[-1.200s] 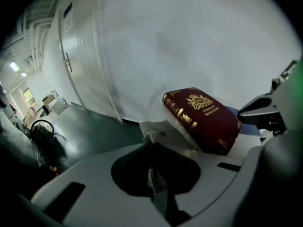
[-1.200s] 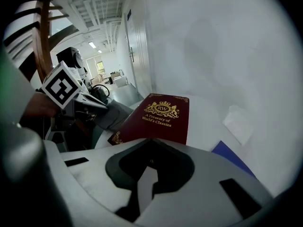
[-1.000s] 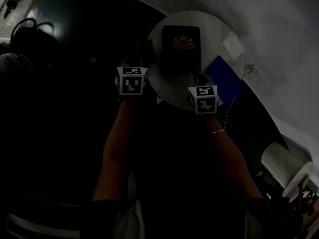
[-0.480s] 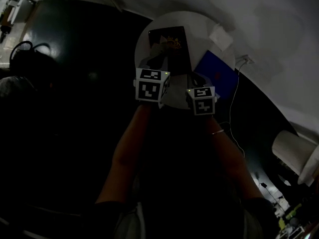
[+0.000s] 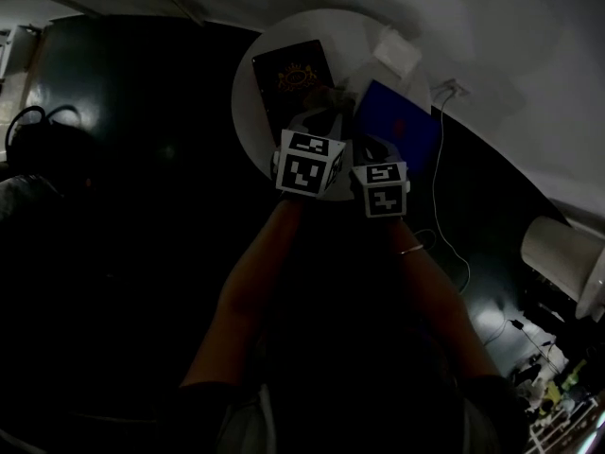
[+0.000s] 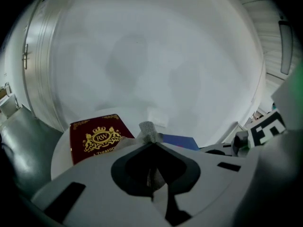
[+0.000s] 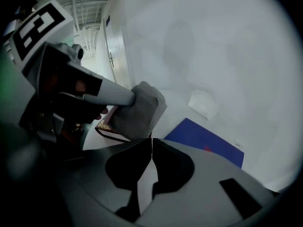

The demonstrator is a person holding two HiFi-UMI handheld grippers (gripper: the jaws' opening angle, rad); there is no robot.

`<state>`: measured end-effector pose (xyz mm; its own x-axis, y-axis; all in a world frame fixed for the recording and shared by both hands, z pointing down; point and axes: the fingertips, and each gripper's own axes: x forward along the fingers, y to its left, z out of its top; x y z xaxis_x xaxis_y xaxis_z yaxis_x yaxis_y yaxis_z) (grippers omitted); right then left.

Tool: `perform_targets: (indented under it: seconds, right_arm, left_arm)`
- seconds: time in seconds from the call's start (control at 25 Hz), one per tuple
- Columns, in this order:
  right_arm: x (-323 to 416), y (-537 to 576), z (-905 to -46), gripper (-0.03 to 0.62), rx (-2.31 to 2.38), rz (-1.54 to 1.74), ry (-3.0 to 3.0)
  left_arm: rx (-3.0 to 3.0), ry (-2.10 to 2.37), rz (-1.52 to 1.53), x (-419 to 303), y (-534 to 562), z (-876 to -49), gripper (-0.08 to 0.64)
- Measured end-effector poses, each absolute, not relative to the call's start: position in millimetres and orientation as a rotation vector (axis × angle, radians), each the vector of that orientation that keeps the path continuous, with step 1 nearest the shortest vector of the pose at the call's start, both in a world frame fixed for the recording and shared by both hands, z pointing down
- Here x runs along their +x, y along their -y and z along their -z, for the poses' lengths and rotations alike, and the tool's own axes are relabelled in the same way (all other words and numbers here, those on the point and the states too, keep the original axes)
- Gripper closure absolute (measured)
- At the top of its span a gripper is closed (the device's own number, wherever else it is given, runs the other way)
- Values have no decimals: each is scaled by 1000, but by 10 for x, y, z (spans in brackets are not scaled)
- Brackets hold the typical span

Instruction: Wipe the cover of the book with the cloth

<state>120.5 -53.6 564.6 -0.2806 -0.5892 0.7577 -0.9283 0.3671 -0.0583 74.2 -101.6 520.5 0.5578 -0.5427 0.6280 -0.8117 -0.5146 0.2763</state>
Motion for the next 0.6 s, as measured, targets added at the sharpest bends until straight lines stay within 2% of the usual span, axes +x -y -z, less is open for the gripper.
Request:
perform_targets:
  seconds: [0.24,0.6]
  right_arm:
    - [1172,554,-5718,563,1294,-669,1969]
    - [832,675,-5771,563,1187,-625,2011]
  left_arm:
    - [2160,1016,-771,627,826,-5670,537]
    - [2063,1128,-753,123,833,-5845,537]
